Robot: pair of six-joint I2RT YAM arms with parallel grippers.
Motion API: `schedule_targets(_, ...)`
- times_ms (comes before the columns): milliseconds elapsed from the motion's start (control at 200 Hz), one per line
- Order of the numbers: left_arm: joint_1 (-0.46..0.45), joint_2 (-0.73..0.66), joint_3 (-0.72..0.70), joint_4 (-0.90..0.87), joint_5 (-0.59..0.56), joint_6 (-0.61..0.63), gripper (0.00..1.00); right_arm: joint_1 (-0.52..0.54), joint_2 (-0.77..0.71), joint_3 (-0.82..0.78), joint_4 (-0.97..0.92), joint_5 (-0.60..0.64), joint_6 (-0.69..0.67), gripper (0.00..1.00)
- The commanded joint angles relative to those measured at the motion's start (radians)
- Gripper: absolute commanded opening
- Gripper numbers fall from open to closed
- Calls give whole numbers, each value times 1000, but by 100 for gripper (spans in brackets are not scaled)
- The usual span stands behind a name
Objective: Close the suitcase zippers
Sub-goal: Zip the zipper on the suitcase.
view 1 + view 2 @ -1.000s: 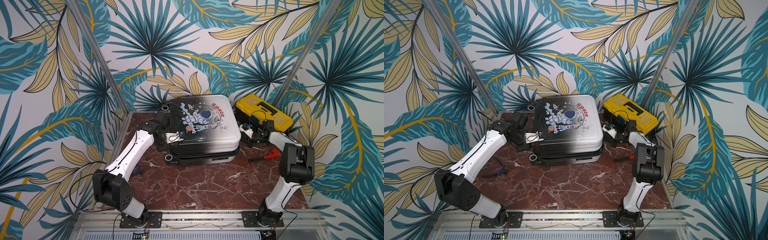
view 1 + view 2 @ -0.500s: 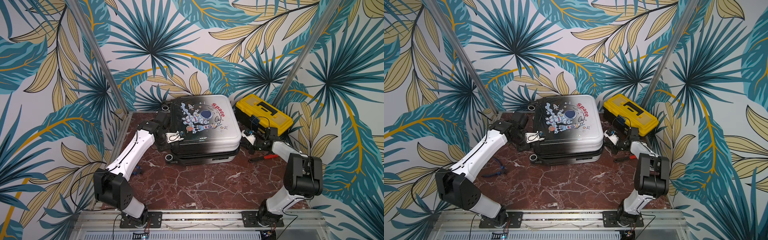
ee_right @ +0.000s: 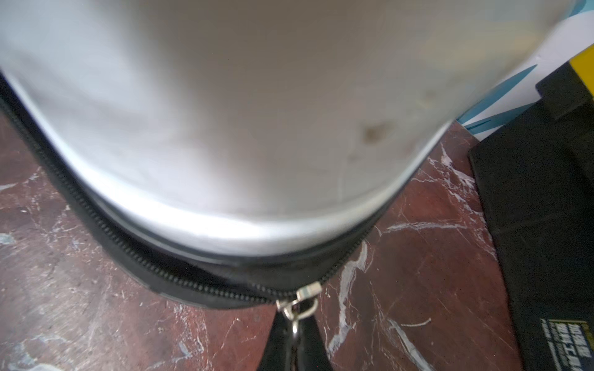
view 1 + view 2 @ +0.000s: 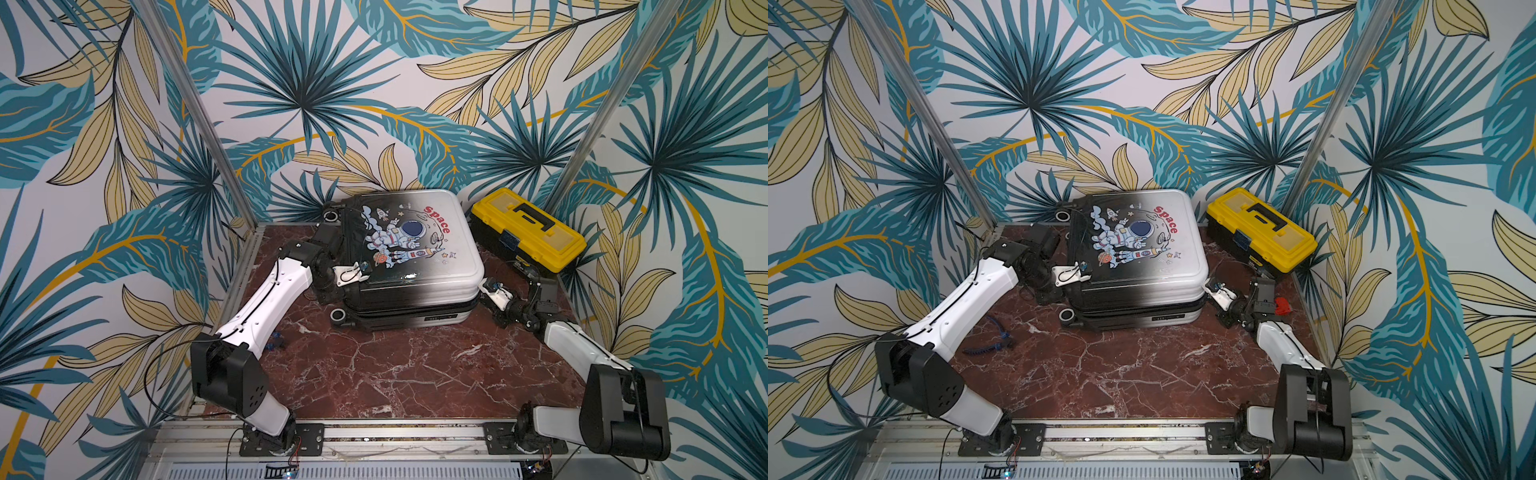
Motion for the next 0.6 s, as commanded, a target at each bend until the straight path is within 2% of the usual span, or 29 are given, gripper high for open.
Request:
schedule_targets(0, -6, 12, 51, 135, -13, -221, 43, 108, -40, -65, -75, 114, -22, 0)
schedule_targets(295, -43, -25, 40, 135, -1, -260, 45, 242, -162, -142, -69, 233, -33, 0)
schedule_targets(486, -80, -37, 18, 135, 29, -266, 45, 314, -203, -148, -108, 226, -15, 0)
schedule_targets(596, -85, -29, 22, 135, 40, -274, 45, 395, -232, -134, -164, 244, -10, 0)
